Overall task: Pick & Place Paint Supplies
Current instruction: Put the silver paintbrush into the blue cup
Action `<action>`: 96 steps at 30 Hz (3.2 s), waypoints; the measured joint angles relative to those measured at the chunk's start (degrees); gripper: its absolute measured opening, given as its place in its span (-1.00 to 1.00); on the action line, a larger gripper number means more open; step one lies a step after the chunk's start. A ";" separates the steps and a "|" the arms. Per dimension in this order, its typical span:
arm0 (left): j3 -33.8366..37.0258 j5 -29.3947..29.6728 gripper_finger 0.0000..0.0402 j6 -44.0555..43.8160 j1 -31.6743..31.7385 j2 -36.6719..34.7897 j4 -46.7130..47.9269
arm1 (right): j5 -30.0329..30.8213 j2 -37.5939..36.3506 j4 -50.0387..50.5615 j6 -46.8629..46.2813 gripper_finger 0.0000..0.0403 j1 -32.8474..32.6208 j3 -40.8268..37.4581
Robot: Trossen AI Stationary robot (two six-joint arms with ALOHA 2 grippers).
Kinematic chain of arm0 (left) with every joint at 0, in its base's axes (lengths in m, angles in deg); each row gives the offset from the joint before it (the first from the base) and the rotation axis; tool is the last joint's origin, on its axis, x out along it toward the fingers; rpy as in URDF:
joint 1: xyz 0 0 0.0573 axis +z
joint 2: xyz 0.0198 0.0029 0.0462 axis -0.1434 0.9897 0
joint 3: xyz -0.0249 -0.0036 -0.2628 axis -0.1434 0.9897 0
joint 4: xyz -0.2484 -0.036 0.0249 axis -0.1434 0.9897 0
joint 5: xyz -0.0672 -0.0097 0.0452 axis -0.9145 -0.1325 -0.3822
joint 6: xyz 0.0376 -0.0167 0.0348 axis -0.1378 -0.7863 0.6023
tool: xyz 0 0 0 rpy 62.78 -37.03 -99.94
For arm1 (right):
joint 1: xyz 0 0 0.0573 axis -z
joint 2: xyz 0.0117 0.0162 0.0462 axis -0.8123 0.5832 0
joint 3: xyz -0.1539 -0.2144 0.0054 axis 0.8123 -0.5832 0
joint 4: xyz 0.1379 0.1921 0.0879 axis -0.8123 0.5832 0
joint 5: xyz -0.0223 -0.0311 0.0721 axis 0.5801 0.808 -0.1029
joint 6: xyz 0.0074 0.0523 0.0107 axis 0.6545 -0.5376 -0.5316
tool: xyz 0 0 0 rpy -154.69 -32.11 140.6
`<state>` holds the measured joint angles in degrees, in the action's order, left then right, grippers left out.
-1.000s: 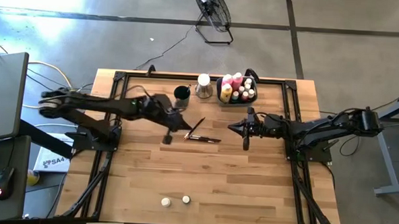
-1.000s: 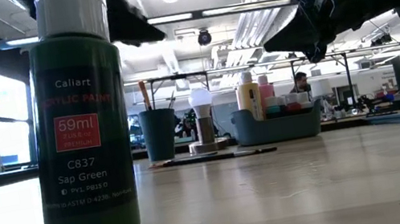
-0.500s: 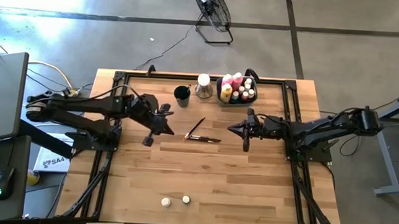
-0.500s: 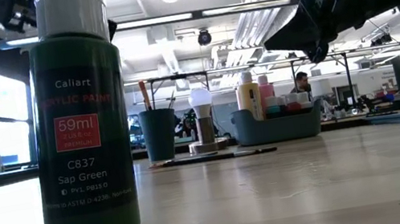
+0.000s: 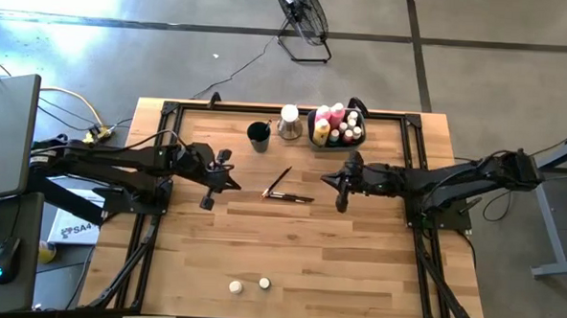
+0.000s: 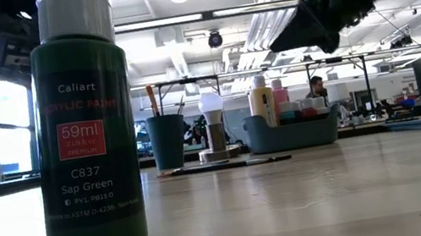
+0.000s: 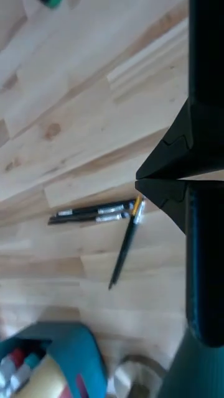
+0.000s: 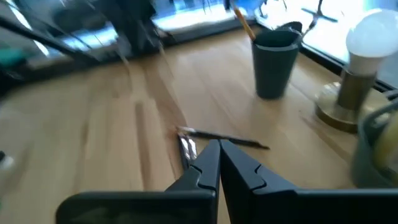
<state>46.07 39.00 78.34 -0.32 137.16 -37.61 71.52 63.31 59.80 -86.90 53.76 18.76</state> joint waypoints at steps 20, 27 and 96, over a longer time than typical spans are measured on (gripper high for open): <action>3.85 4.60 -1.00 -3.43 0.00 -3.76 -7.33 | -19.25 24.32 35.70 -0.01 -0.99 0.03 24.54; 3.82 8.10 -1.00 -4.76 -0.02 -3.76 -10.98 | -14.23 29.32 34.08 0.43 -0.95 -0.20 24.54; 3.74 9.11 -1.00 -4.83 -0.04 -3.72 -7.31 | -12.34 37.76 28.25 1.34 -0.08 -0.04 24.54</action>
<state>49.81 48.10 73.52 -0.36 133.44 -44.92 59.19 101.07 88.05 -85.56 53.72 43.29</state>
